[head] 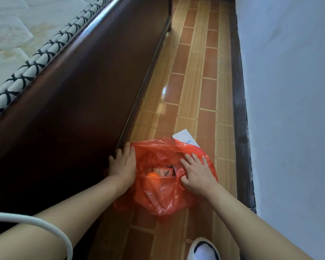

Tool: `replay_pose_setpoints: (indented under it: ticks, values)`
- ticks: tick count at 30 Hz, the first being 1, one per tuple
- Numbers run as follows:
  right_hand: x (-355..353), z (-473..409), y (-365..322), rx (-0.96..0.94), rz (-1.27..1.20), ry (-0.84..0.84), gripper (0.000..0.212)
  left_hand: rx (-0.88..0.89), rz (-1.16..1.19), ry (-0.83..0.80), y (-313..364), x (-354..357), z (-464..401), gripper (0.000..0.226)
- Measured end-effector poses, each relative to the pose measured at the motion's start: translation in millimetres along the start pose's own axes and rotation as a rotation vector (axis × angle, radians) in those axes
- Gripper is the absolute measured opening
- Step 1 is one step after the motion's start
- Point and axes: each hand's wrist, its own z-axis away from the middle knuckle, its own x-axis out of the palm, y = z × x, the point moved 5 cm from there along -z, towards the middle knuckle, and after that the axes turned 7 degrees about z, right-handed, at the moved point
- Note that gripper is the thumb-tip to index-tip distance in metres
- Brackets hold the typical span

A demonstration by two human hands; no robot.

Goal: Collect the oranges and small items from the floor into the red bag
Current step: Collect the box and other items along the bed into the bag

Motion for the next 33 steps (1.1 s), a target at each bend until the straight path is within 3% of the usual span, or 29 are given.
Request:
replay_pose_setpoints:
  ticks: [6,9,12,14,17,20,21,23,25,28,30,33]
  values:
    - [-1,-4,37,0.184,0.017,-0.054,0.076,0.047,-0.057,-0.033,5,8,1,0.092]
    - [3,-2,54,0.197,0.063,-0.112,0.077,0.071,0.043,-0.095,4,9,3,0.088]
    - [10,-1,57,0.198,0.058,-0.198,0.092,0.091,0.139,-0.098,5,6,5,0.076]
    - [2,-1,52,0.180,-0.008,-0.296,0.096,0.095,0.194,-0.044,7,1,4,0.068]
    - [-23,-1,47,0.145,-0.124,-0.539,0.078,0.035,0.324,-0.021,13,-2,5,0.072]
    - [-39,5,44,0.120,-0.012,-0.760,0.076,0.042,0.315,-0.051,23,1,7,0.081]
    - [-42,5,46,0.127,0.016,-0.748,0.073,0.071,0.288,-0.052,26,2,8,0.082]
    - [-54,-3,52,0.178,-0.066,-0.579,0.046,0.135,0.234,-0.068,30,5,9,0.085]
    - [-69,-14,62,0.281,-0.313,-0.267,0.024,0.197,0.166,-0.095,32,8,9,0.086]
    - [-72,-25,74,0.449,-0.523,0.218,0.015,0.285,0.117,-0.111,36,7,9,0.078]
    - [-48,-32,69,0.416,-0.455,0.253,0.033,0.344,0.082,-0.104,38,6,8,0.077]
    - [4,-32,65,0.346,-0.338,0.079,0.066,0.401,0.019,-0.105,39,8,7,0.086]
